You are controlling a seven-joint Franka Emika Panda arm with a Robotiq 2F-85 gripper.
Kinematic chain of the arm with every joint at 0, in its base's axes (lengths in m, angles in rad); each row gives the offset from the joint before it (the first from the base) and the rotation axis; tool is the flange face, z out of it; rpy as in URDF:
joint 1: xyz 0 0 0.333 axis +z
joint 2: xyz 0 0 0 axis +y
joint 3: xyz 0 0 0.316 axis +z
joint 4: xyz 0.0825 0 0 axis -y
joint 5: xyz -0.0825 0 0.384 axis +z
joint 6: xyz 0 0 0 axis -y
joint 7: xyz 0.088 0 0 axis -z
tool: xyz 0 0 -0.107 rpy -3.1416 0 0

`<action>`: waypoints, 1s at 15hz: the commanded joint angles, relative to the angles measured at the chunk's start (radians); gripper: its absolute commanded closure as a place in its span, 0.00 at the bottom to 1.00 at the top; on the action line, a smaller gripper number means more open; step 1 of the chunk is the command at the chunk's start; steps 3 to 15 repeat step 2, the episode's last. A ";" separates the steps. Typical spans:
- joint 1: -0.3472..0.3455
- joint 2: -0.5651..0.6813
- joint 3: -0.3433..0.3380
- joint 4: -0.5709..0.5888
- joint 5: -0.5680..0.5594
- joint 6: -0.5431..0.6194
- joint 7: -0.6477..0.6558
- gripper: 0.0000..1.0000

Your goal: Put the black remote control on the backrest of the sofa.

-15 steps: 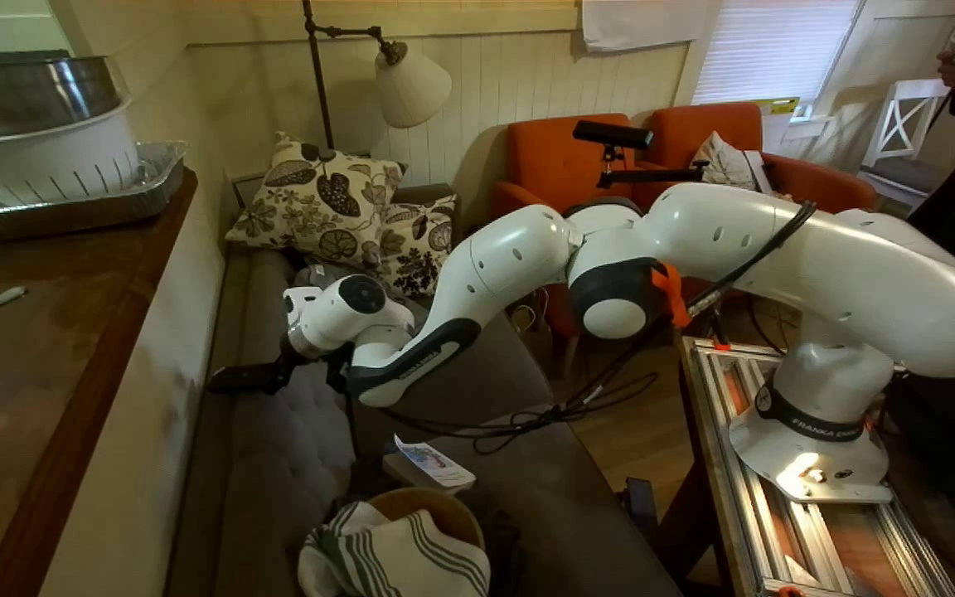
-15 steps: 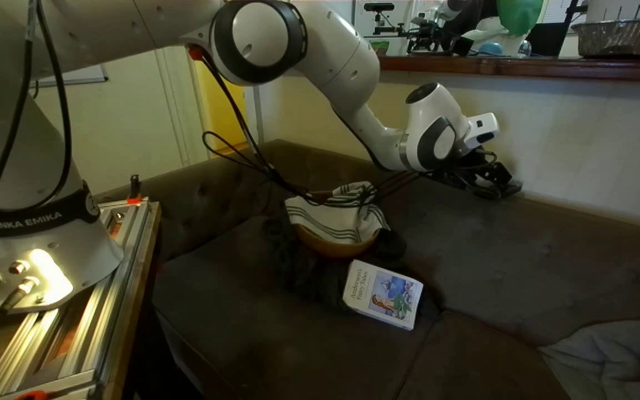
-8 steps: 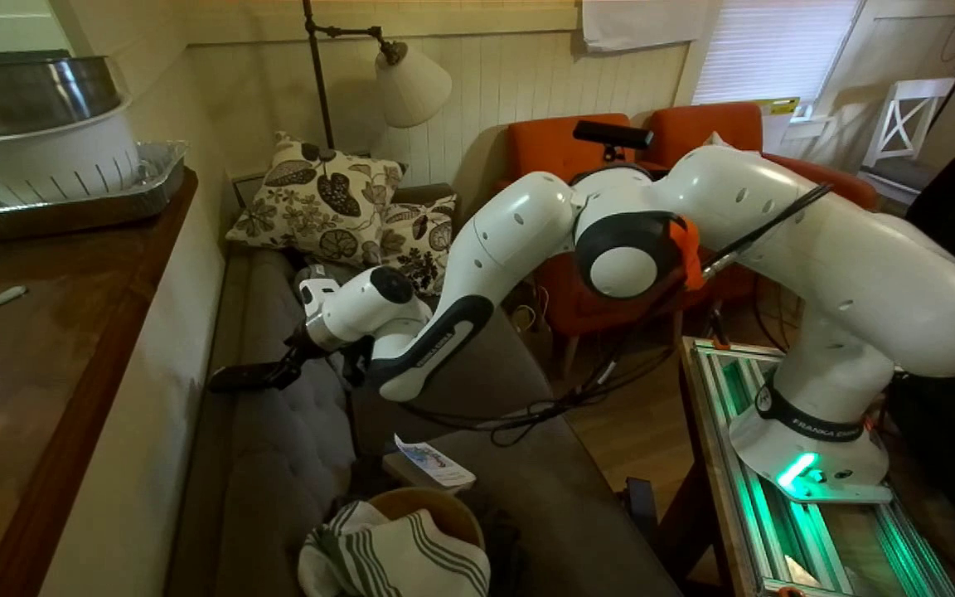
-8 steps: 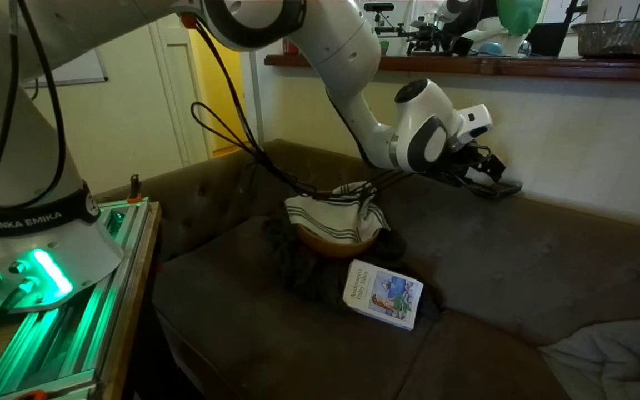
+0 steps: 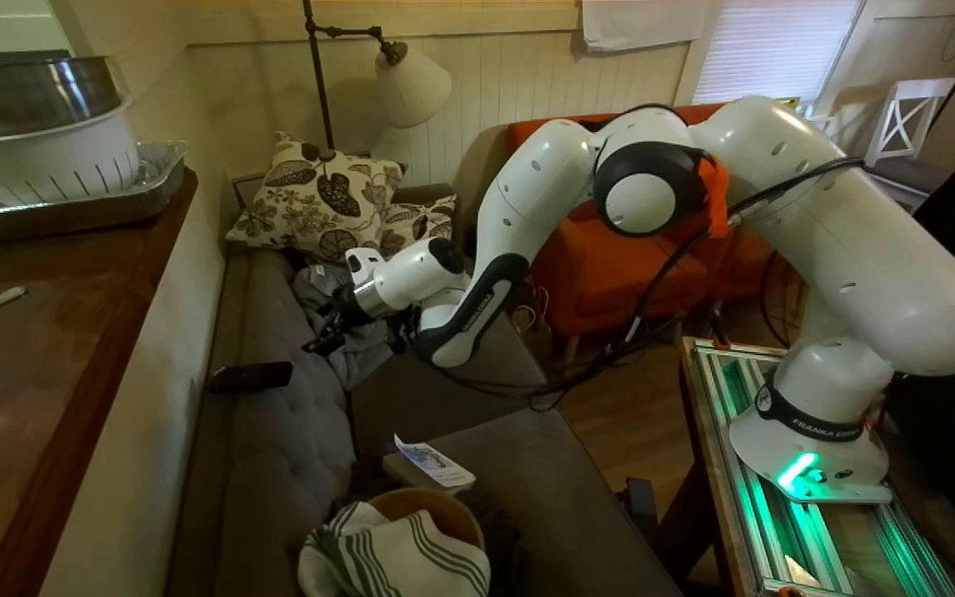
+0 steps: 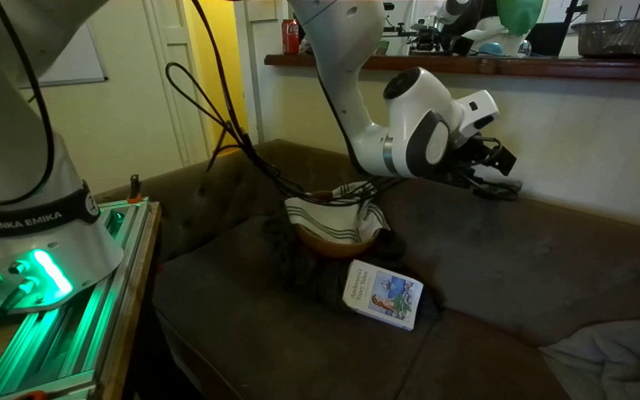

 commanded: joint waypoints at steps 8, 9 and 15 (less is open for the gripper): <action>-0.028 -0.051 0.015 -0.107 0.061 0.078 -0.089 0.00; -0.028 -0.051 0.015 -0.107 0.061 0.078 -0.089 0.00; -0.028 -0.051 0.015 -0.107 0.061 0.078 -0.089 0.00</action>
